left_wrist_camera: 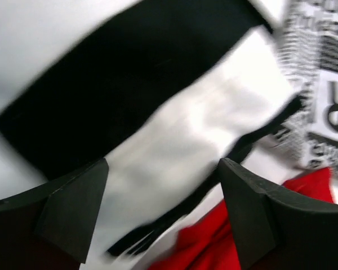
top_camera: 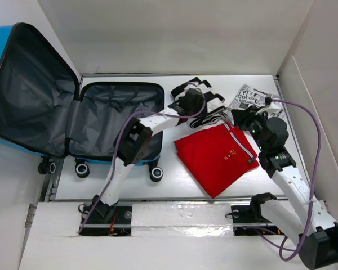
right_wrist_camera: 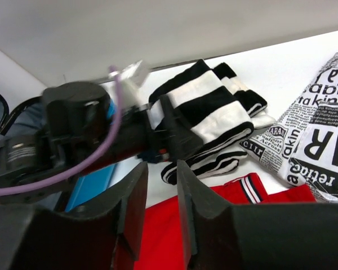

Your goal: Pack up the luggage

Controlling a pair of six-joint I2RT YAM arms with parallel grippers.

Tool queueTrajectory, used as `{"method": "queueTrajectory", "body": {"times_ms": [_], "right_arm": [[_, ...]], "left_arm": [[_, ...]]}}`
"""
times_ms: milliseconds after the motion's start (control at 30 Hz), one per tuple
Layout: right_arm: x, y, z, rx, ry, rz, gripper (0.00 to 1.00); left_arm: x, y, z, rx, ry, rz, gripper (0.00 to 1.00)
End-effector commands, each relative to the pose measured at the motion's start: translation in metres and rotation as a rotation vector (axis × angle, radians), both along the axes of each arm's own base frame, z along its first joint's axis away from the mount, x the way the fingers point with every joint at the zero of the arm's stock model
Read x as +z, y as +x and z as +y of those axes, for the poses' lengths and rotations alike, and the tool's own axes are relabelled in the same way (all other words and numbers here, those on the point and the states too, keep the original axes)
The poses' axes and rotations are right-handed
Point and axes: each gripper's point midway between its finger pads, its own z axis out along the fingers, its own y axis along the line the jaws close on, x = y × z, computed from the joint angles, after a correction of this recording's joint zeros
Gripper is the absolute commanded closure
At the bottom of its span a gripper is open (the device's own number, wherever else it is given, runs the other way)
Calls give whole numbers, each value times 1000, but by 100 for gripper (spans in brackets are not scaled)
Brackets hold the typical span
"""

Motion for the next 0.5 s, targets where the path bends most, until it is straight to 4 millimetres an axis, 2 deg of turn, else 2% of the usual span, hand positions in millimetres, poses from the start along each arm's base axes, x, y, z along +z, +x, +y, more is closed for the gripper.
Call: {"method": "queueTrajectory", "body": {"times_ms": [0,33,67,133,200,233,300,333,433,467], "right_arm": [[12,2,3,23,8,-55,68],[13,2,5,30,9,-58,75],[11,3,6,35,9,-51,81],[12,2,7,46,9,-51,91],[11,3,8,50,7,-49,91],[10,3,9,53,5,-48,90],[10,3,9,55,5,-48,83],[11,3,9,57,5,-49,73],[11,2,11,67,7,-50,60],[12,2,12,72,6,-52,58]], "left_arm": [[91,19,50,176,-141,-151,24],[87,16,58,207,-143,-144,27],[80,12,74,263,-114,-146,41],[70,14,91,331,-80,-133,60],[57,14,104,384,-53,-102,62],[53,14,105,391,-46,-95,62],[42,17,108,395,-27,-70,53],[38,18,105,387,-18,-55,43],[18,27,99,374,22,8,36],[4,27,96,363,39,33,32]]}}
